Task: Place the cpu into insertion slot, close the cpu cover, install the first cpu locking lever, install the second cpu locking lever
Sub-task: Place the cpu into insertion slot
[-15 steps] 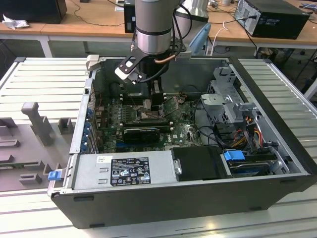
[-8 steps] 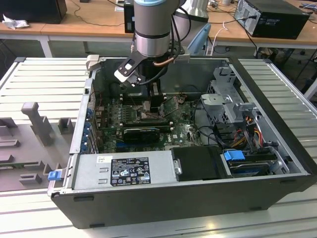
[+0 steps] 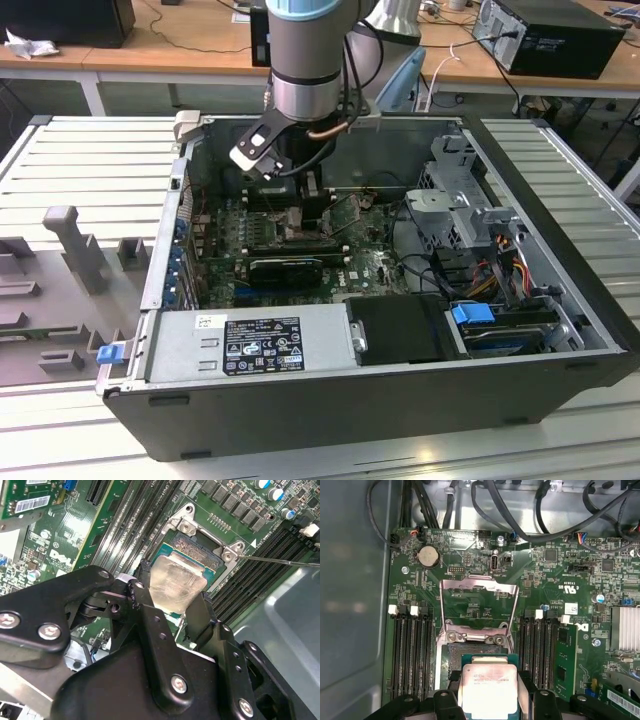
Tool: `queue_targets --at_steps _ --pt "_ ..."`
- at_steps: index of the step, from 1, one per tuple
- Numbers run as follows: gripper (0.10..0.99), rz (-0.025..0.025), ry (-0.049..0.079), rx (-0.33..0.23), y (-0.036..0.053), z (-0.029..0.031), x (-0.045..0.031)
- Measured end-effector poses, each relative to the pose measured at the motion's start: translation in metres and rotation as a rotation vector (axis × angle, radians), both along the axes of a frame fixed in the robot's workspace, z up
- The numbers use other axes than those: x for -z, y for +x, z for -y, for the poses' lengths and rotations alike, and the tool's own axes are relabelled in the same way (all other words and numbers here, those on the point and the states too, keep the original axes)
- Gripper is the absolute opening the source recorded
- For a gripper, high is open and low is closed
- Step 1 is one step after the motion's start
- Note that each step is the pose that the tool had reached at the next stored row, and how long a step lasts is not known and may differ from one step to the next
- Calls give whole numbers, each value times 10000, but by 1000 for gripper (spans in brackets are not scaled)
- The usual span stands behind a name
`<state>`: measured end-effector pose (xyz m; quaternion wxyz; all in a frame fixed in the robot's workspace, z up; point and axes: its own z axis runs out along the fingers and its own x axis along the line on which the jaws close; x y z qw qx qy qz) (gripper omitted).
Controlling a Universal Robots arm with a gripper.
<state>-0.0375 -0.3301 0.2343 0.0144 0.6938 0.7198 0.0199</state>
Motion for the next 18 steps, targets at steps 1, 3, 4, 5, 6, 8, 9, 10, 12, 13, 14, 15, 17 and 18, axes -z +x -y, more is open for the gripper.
queue_targets --at_steps 1,3,4,5,6,8,9,10,12,13,14,15,17,18 --pt "525 -4 1 6 0 -2 11" --pt "525 -10 1 14 -1 -5 32" --pt "525 -16 0 19 -1 -7 48" --pt "525 -21 0 25 -1 -11 58" --pt "525 -32 -1 32 -1 -17 67" --pt "525 -50 0 47 -1 -29 85" --pt "525 -57 2 52 -1 -35 91" --pt "525 -65 2 57 -1 -40 98" --pt "525 -86 1 67 -1 -54 114" --pt "525 -97 1 70 -1 -62 129" --pt "525 -106 0 71 -1 -72 155" --pt "525 -107 0 70 0 -77 174" --pt "525 -110 -4 72 -1 -77 184" --pt "525 -109 -17 73 -1 -78 187"
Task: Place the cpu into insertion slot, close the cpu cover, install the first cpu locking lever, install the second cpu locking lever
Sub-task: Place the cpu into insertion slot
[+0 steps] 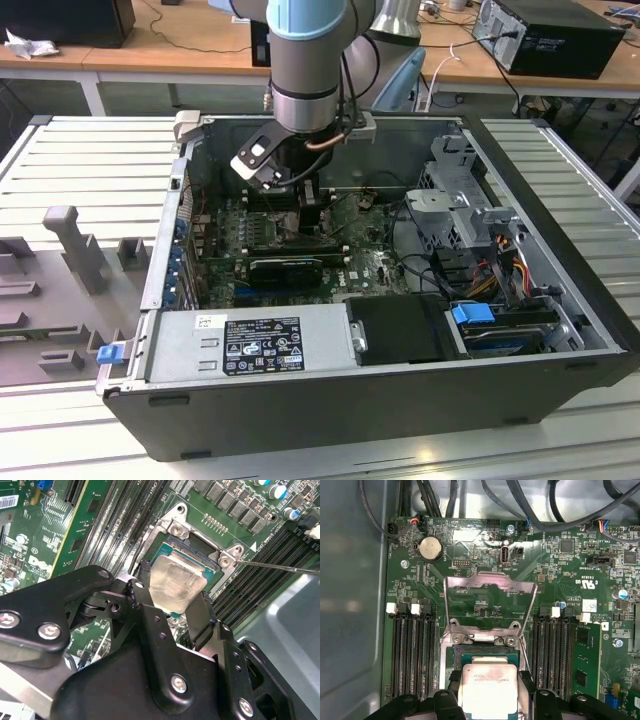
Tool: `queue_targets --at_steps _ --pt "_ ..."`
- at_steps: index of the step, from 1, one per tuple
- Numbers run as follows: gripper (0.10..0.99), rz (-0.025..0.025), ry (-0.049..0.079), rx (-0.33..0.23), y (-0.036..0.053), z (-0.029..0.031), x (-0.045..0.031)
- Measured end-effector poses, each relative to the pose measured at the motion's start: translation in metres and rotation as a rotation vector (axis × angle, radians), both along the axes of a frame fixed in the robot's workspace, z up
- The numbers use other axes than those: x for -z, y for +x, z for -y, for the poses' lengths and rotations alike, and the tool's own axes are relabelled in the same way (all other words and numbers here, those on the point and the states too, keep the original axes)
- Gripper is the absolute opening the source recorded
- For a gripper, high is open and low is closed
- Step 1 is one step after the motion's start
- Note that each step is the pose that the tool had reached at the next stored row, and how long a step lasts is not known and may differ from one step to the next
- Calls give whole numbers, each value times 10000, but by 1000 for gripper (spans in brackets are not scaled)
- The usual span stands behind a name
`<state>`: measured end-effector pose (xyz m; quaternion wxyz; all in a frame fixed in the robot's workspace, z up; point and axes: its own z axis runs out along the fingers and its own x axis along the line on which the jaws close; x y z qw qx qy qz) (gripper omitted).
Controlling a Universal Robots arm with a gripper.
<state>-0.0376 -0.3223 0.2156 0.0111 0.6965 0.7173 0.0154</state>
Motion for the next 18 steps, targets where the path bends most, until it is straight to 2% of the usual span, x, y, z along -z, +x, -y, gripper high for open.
queue_targets --at_steps 3,9,12,15,18 --pt "525 23 -27 35 0 1 14" --pt "525 24 -26 603 -1 -11 23" --pt "525 26 -25 429 0 -53 54" --pt "525 25 -26 188 0 -56 79" --pt "525 23 -27 310 0 -57 96"
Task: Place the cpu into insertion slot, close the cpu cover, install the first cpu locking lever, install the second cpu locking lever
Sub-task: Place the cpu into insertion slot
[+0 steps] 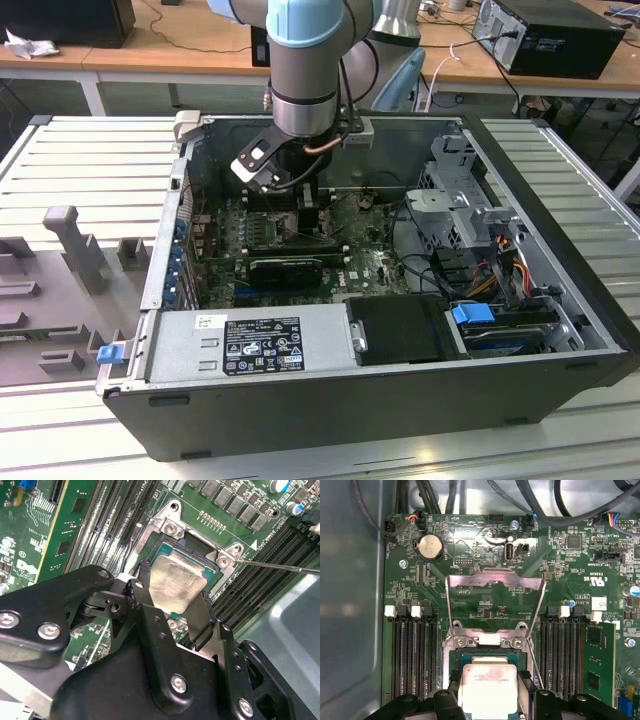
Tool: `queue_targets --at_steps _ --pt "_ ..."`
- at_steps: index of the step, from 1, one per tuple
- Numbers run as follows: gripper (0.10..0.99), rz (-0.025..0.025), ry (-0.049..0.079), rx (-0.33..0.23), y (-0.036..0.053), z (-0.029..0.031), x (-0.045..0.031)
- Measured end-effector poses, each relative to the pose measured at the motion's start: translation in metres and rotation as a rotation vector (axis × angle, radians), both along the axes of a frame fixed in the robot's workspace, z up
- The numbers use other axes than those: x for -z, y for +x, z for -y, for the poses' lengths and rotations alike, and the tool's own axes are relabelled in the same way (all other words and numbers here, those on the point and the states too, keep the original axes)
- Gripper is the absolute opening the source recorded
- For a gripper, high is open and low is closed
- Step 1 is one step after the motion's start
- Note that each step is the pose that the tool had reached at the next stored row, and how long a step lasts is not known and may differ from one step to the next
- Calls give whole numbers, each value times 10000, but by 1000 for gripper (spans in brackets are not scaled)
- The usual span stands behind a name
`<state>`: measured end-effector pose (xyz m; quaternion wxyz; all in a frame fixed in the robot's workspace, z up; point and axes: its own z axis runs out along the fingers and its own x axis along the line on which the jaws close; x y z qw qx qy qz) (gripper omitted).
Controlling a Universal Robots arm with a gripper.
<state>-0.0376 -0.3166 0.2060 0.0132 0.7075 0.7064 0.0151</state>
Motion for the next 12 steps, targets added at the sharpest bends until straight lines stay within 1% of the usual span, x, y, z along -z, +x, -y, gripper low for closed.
queue_targets --at_steps 4,12 --pt "525 2 1 44 1 -7 18" --pt "537 2 1 46 0 -8 21"
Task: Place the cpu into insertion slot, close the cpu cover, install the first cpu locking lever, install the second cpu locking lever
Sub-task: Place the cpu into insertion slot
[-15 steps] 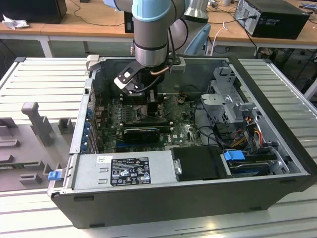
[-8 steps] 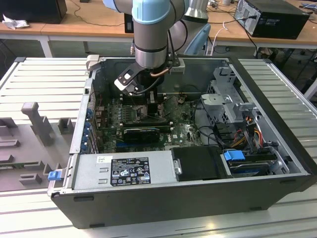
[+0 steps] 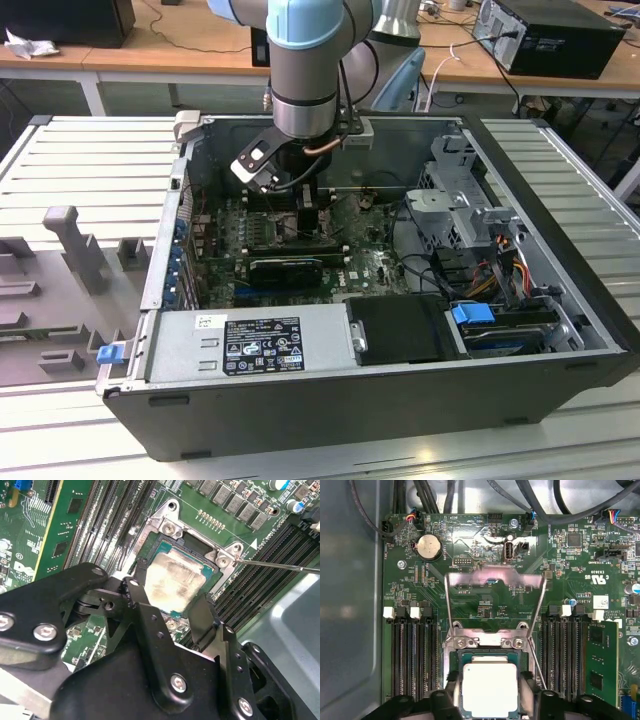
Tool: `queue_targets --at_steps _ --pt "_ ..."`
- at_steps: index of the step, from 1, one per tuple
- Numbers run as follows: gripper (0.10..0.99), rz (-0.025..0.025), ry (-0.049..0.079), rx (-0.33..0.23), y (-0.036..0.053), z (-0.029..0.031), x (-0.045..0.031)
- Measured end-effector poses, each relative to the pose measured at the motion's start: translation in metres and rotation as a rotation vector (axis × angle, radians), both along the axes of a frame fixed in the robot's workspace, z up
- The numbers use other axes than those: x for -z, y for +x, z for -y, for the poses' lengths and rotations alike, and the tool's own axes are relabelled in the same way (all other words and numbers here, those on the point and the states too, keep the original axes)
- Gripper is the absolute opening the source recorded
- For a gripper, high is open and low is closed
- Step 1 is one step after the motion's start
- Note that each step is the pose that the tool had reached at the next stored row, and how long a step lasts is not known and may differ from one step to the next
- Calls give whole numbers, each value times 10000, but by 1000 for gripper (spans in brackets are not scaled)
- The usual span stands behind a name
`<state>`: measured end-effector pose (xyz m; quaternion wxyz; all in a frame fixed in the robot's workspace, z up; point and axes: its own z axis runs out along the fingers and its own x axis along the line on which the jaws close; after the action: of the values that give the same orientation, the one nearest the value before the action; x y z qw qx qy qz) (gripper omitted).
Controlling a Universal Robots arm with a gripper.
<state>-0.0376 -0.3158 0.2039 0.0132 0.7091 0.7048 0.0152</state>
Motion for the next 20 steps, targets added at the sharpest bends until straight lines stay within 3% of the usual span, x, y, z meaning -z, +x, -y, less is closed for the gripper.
queue_targets --at_steps 1,5,8,10,11,12,13,14,16,20 --pt "604 1 2 -1 0 -1 1" --pt "604 -2 -2 0 0 -4 -3" --pt "584 -1 -23 0 0 -3 -47" --pt "459 0 -39 0 0 -4 -58" --pt "459 0 -41 -1 0 -4 -60" --pt "396 -1 -50 -1 0 -3 -67" --pt "278 0 -59 -1 0 -3 -76" --pt "278 0 -61 -1 0 -3 -80" --pt "157 0 -70 0 0 -3 -89" --pt "106 -1 -100 0 0 -3 -112"
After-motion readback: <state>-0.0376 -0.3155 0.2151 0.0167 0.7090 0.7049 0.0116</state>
